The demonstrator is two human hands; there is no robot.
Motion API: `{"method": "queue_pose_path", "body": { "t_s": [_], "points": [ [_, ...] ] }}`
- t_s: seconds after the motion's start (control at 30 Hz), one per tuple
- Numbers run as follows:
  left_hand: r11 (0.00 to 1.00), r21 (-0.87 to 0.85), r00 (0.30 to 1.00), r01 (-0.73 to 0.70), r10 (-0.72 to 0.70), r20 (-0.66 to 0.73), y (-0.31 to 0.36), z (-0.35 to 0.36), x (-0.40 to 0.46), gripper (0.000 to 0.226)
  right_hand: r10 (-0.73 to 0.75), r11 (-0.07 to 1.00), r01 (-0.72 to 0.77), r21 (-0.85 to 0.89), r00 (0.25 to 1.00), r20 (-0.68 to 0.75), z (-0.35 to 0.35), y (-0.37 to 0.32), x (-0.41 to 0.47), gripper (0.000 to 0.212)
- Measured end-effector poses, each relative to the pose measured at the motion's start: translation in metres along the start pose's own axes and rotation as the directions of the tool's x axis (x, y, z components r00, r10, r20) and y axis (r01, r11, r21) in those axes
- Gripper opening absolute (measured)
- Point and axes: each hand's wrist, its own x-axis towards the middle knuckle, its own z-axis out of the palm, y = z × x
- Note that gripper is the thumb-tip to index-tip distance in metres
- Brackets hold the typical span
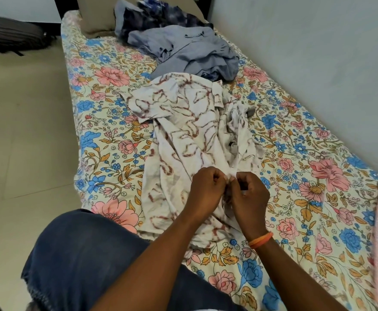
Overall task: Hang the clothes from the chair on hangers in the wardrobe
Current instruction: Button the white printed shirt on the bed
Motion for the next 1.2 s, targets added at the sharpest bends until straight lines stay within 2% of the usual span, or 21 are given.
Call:
{"method": "queue_pose_path", "body": {
  "t_s": [0.17, 0.3, 0.47, 0.53, 0.63, 0.77, 0.9, 1.07, 1.2],
  "points": [
    [1.000, 0.007, 0.999, 0.004, -0.004, 0.035, -0.003, 0.003, 0.000, 0.021, 0.019, 1.000, -0.019, -0.004, 0.998, 0.066, 0.002, 0.005, -0.006, 0.010],
    [1.000, 0.008, 0.999, 0.022, -0.023, 0.029, -0.003, 0.002, -0.001, 0.021, 0.118, 0.987, -0.124, 0.098, 0.991, 0.067, 0.003, 0.004, -0.009, 0.013],
    [0.998, 0.024, 0.998, 0.054, -0.055, 0.030, -0.003, 0.001, 0.000, 0.016, 0.153, 0.975, -0.163, 0.153, 0.985, 0.079, 0.003, -0.001, -0.010, 0.016],
    [0.998, 0.036, 0.998, 0.054, -0.055, 0.031, -0.003, 0.000, 0.001, 0.017, 0.178, 0.958, -0.200, 0.207, 0.976, 0.123, 0.002, 0.002, -0.010, 0.008],
    [0.997, 0.019, 0.997, 0.068, -0.069, 0.035, -0.003, -0.002, 0.002, 0.015, 0.258, 0.894, -0.310, 0.322, 0.946, 0.194, -0.003, 0.003, -0.009, 0.014],
    [0.993, -0.004, 0.990, 0.120, -0.120, 0.068, -0.002, -0.004, 0.003, 0.014, 0.369, 0.744, -0.480, 0.464, 0.875, 0.313, -0.013, -0.005, -0.001, 0.010],
    [0.984, -0.044, 0.983, 0.175, -0.172, 0.067, 0.001, -0.004, 0.002, 0.018, 0.379, 0.738, -0.492, 0.462, 0.868, 0.320, -0.014, -0.004, 0.001, 0.010],
    [0.992, -0.015, 0.991, 0.127, -0.126, 0.046, -0.002, -0.003, 0.001, 0.020, 0.364, 0.761, -0.476, 0.440, 0.876, 0.318, -0.008, -0.001, -0.005, 0.006],
    [0.977, -0.059, 0.979, 0.204, -0.202, 0.037, -0.001, -0.006, 0.006, 0.015, 0.409, 0.702, -0.529, 0.477, 0.848, 0.338, -0.006, -0.002, -0.005, 0.007]
  ]
}}
